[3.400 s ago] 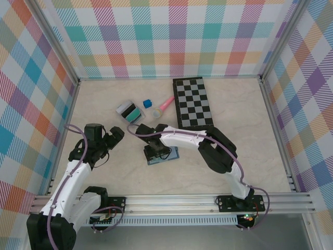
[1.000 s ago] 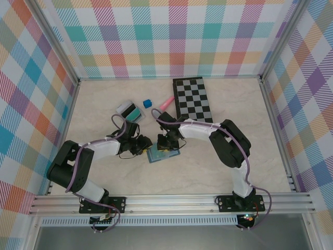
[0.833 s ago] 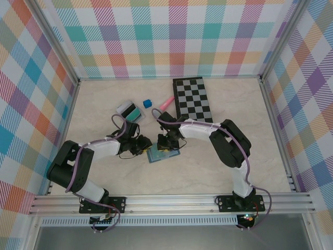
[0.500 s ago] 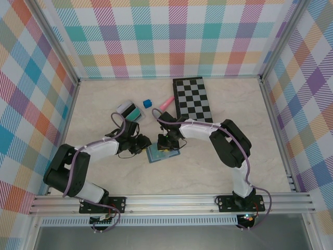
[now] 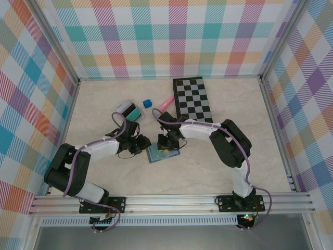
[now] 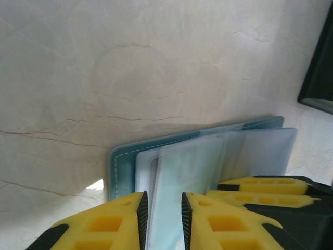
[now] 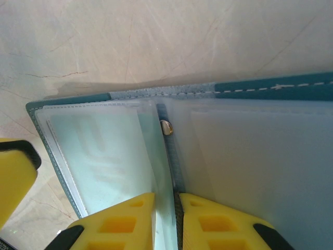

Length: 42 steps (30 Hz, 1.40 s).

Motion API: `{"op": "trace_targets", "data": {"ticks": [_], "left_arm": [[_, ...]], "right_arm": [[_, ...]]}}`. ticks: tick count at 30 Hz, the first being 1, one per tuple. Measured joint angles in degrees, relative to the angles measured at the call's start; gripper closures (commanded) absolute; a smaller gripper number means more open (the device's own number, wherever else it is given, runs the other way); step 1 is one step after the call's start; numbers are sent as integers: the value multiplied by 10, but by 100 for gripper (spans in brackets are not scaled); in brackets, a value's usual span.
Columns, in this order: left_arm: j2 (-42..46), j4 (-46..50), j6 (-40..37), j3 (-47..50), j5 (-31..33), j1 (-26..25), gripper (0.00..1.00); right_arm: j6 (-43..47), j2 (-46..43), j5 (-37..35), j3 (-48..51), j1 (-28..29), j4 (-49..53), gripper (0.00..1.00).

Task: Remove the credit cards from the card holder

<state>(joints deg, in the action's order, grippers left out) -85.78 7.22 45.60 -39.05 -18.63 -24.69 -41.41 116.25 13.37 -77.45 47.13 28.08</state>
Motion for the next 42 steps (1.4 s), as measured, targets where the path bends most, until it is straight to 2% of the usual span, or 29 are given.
{"op": "trace_targets", "data": {"ticks": [4,13,22,31,42], "left_arm": [[-7,-1,0,-5,-4,0,80],[-18,-3,0,-5,-4,-1,78],[-27,-16,0,-5,-8,-3,84],[-27,-16,-1,-6,-8,-4,77],[-49,-33,-13,-13,-25,-4,76]], "right_arm": [[0,0,2,0,-1,0,83],[0,0,4,0,-2,0,83],[0,0,7,1,-2,-2,83],[0,0,8,1,-2,-3,83],[0,1,16,2,-3,-7,83]]}}
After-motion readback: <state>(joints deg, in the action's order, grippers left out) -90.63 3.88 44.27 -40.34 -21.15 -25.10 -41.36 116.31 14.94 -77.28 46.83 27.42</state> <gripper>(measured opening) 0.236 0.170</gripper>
